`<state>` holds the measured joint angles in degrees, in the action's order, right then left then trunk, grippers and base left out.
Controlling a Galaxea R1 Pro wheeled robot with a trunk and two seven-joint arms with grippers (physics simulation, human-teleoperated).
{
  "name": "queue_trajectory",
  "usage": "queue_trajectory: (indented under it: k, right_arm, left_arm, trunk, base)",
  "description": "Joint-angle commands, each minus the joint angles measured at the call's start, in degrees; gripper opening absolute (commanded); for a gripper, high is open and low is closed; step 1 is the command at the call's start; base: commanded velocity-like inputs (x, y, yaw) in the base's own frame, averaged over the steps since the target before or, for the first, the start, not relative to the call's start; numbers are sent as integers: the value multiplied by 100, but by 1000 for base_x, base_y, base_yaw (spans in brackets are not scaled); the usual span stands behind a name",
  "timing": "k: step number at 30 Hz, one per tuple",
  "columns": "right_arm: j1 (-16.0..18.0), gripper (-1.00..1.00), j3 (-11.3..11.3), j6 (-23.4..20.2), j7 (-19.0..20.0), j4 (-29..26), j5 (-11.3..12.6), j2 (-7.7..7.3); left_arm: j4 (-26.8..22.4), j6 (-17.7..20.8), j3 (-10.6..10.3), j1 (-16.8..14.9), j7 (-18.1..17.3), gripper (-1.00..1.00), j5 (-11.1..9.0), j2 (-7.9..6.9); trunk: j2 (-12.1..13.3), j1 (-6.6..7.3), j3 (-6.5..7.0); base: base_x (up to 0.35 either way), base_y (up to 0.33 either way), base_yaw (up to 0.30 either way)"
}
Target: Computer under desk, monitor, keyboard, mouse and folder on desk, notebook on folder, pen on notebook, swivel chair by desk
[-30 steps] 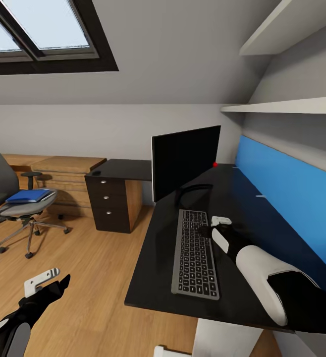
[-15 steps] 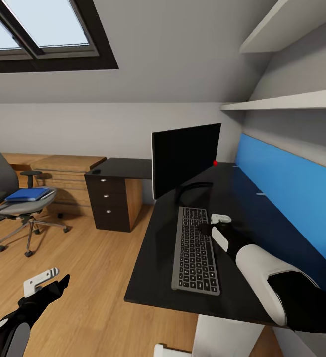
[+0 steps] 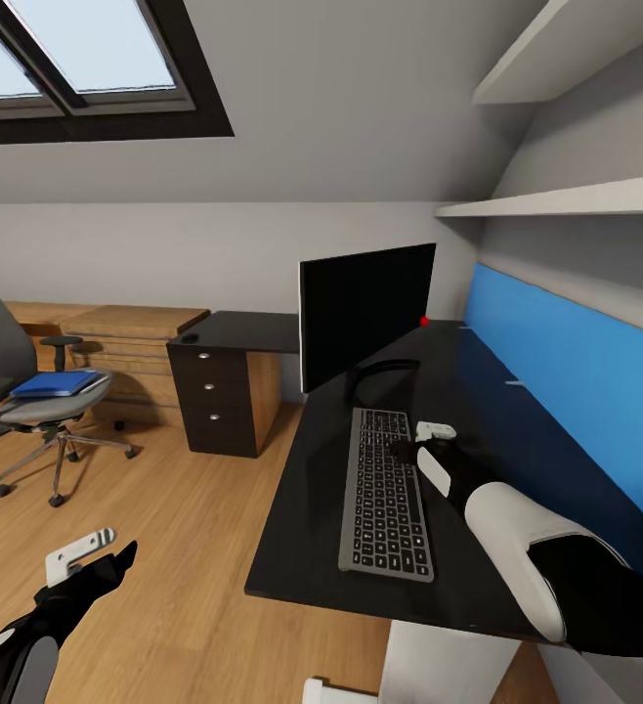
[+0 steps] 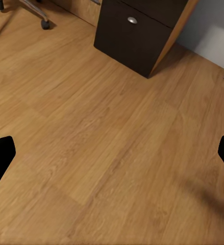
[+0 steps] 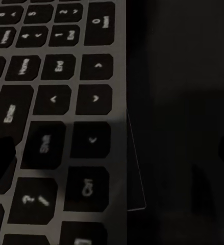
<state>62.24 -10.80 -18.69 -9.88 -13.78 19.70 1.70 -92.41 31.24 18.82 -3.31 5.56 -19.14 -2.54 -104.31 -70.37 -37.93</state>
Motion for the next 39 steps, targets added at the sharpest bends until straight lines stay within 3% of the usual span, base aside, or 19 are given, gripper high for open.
queue_trajectory:
  k: [1, 39]
  right_arm:
    - [-1, 100, -63, -30, -41, 144, 87, -3]
    - [-1, 100, -72, -30, -23, 162, 113, 22]
  left_arm:
    - [-8, 27, -3, -3, 48, 100, -62, -2]
    - [-5, 32, 16, -3, 50, 100, -64, -10]
  trunk:
    - [-2, 0, -7]
    - [-2, 0, -7]
  base:
    - [-10, 0, 0]
    - [-67, 63, 0]
